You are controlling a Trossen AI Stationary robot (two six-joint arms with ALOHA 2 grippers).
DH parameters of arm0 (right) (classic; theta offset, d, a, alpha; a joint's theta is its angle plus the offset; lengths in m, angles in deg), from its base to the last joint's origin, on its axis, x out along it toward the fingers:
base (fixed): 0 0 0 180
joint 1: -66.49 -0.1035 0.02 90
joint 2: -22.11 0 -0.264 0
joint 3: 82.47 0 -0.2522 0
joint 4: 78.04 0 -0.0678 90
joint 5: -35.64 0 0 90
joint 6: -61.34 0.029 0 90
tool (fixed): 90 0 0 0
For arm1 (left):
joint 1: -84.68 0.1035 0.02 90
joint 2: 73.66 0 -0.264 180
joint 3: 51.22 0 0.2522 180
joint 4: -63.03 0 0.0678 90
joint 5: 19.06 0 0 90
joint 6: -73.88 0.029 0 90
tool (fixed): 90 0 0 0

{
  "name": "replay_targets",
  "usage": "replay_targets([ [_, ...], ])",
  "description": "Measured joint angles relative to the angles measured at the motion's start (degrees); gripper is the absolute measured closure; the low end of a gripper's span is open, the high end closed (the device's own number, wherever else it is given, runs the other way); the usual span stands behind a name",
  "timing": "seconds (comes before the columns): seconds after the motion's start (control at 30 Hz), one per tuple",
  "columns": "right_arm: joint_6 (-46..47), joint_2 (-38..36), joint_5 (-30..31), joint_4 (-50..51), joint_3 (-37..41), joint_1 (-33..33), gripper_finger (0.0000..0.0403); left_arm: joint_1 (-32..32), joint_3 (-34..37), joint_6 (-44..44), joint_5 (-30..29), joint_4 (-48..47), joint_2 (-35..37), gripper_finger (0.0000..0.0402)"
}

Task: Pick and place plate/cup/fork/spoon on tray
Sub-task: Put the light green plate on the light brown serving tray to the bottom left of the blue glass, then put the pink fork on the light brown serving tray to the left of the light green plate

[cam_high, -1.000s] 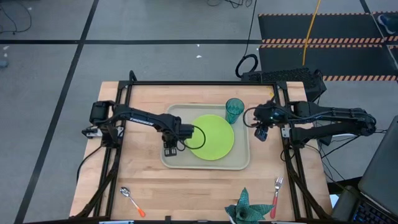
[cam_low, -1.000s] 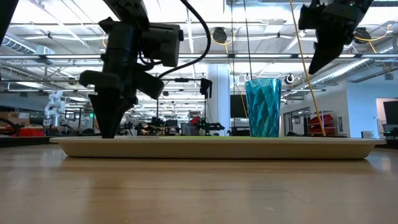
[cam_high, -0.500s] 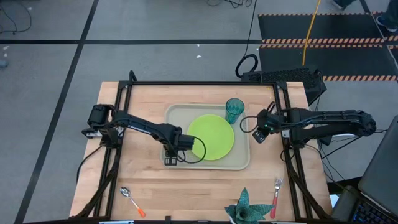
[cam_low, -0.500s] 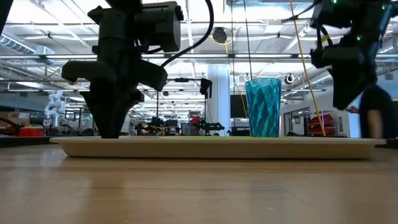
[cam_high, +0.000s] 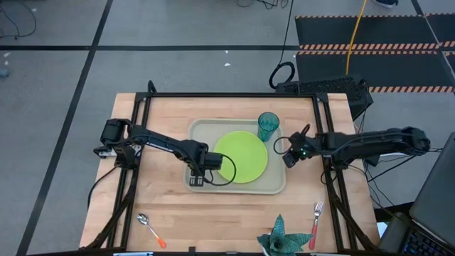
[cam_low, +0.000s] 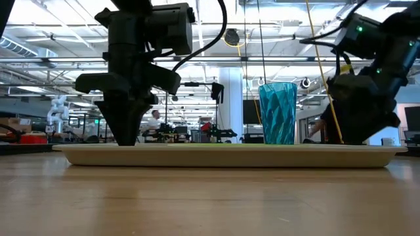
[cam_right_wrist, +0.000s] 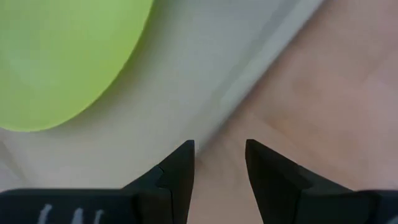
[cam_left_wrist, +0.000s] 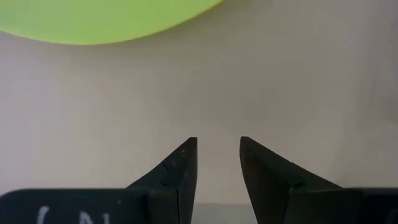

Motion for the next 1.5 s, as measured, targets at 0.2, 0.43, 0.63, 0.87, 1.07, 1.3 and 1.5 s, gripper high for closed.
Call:
replay_targets([
  [0.2, 1.22, -0.07, -0.18, -4.13, 2.59, 0.00, 0.0266, -0.17, 0.00, 0.68, -0.25, -0.65, -0.02, 0.0277],
  [0.43, 0.39, -0.07, -0.16, -4.16, 2.59, 0.00, 0.0266, 0.04, 0.02, 0.59, -4.11, -1.54, -0.02, 0.0277],
  [0.63, -0.97, -0.07, 1.18, -4.39, 2.59, 0.07, 0.0266, -0.10, 0.02, -0.21, -3.14, -0.05, -0.02, 0.0277],
  [0.87, -2.24, -0.02, 3.93, -5.70, 2.66, 0.13, 0.0266, -0.80, 0.02, -1.15, -3.06, 0.68, -0.02, 0.0277],
  [1.07, -2.36, -0.02, 3.08, -5.70, 2.66, 0.13, 0.0266, -1.34, 0.02, -1.08, -3.02, 1.51, -0.04, 0.0277],
  [1.3, -3.51, -2.01, 0.04, -1.64, 0.27, 0.13, 0.0266, -0.89, 0.07, -1.61, -6.12, 1.62, 0.67, 0.0277],
  [1.5, -3.62, -5.65, 0.15, 9.96, -7.30, 0.13, 0.0266, 0.35, 0.03, -2.49, -7.60, 3.26, 4.28, 0.0277],
])
